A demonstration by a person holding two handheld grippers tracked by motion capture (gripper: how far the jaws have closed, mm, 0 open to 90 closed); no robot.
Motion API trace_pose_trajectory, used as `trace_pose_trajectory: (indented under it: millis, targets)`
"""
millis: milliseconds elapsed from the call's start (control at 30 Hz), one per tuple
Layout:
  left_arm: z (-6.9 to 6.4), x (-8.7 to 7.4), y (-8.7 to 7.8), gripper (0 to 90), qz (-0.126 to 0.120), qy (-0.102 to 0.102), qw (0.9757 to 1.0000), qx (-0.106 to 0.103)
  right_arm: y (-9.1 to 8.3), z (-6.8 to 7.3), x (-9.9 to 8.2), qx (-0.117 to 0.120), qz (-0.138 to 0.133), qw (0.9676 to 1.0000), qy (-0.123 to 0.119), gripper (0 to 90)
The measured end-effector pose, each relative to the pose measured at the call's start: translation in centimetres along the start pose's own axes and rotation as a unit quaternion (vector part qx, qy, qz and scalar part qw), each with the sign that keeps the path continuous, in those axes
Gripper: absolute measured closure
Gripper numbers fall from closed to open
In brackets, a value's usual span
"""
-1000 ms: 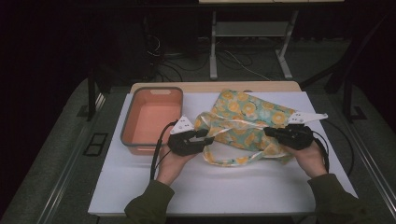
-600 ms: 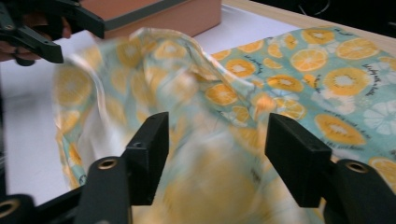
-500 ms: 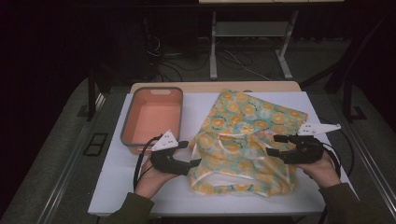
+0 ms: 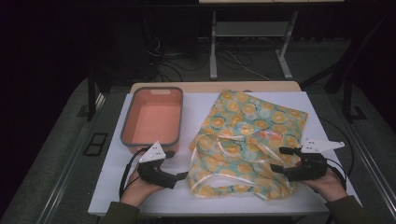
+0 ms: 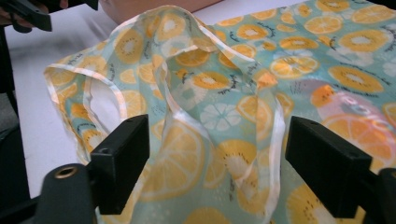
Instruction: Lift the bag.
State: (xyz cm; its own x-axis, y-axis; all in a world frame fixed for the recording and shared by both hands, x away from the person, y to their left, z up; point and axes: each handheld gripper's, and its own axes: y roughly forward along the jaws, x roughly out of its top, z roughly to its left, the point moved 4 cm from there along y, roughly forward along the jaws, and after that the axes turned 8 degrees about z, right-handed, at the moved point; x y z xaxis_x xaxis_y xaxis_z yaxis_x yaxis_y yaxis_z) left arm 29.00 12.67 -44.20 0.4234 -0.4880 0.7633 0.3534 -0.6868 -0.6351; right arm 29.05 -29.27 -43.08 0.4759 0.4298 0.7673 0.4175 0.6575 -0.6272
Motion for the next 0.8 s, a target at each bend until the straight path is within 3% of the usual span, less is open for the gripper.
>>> trace_pose_trajectory:
  millis: [133, 267, 800]
  targets:
    - [0.4, -0.7, -0.1, 0.0, 0.006, -0.004, 0.9999, 0.011, -0.2, -0.4, -1.0, -0.006, -0.003, 0.9999, 0.012, 18.9]
    - [0.9, -1.5, 0.0, 0.0, 0.017, -0.005, 0.9996, 0.02, -0.3, -0.9, -1.9, -0.011, -0.003, 0.9997, 0.024, 18.0]
    - [1.1, -1.5, 0.0, 0.0, 0.011, -0.017, 0.9996, 0.019, -0.1, -1.2, -2.2, -0.023, -0.003, 0.9996, 0.017, 17.8]
